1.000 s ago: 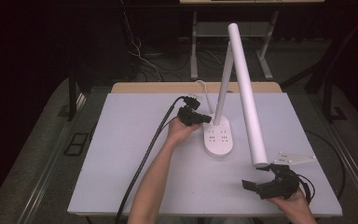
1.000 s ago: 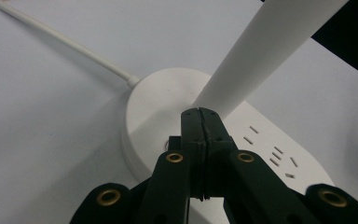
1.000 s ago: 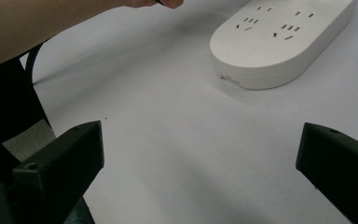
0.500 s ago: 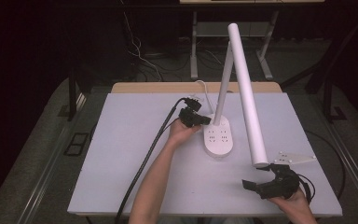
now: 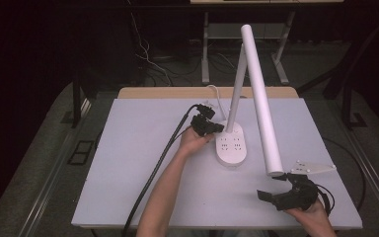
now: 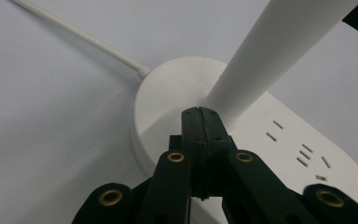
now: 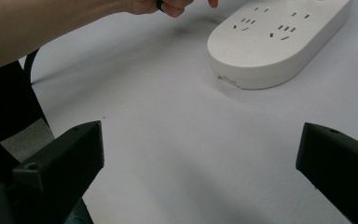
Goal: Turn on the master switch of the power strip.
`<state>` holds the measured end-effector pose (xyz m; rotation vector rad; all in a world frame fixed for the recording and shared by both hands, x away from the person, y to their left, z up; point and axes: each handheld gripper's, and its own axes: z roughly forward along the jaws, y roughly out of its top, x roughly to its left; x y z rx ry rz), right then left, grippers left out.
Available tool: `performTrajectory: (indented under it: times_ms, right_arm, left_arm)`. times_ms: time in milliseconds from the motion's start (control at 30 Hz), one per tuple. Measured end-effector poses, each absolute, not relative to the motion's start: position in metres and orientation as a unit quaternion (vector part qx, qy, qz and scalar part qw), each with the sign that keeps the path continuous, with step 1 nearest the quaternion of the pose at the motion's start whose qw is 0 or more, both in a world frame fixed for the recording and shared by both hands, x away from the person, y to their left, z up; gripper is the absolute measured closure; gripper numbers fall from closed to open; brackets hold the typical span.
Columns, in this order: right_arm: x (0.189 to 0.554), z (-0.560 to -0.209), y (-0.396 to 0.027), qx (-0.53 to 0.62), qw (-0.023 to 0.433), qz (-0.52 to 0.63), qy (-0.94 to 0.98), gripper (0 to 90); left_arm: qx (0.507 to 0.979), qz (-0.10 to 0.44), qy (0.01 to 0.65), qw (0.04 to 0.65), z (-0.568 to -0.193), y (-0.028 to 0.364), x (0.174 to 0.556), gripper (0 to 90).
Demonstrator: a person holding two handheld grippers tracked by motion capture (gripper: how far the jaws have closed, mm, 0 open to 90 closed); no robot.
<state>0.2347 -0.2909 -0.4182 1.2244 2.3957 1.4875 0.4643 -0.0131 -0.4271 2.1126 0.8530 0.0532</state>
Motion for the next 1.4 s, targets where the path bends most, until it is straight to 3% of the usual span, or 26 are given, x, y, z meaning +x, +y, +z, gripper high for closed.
performTrajectory:
  times_ms: [733,1067,1400]
  right_arm:
    - [0.2347,-0.4175,-0.2921,0.397,0.04,0.484,0.779,0.2]
    - [0.2345,-0.4173,-0.2916,0.399,0.039,0.483,0.779,0.2]
    - [0.2352,-0.4176,-0.2928,0.4,0.037,0.484,0.777,0.2]
  left_arm:
    - [0.837,0.001,0.346,0.424,-0.4312,-0.0104,0.4659,90.0]
    - [0.848,0.026,0.341,0.405,-0.428,-0.0173,0.463,90.0]
    - [0.832,0.027,0.351,0.428,-0.4308,-0.0121,0.4587,90.0]
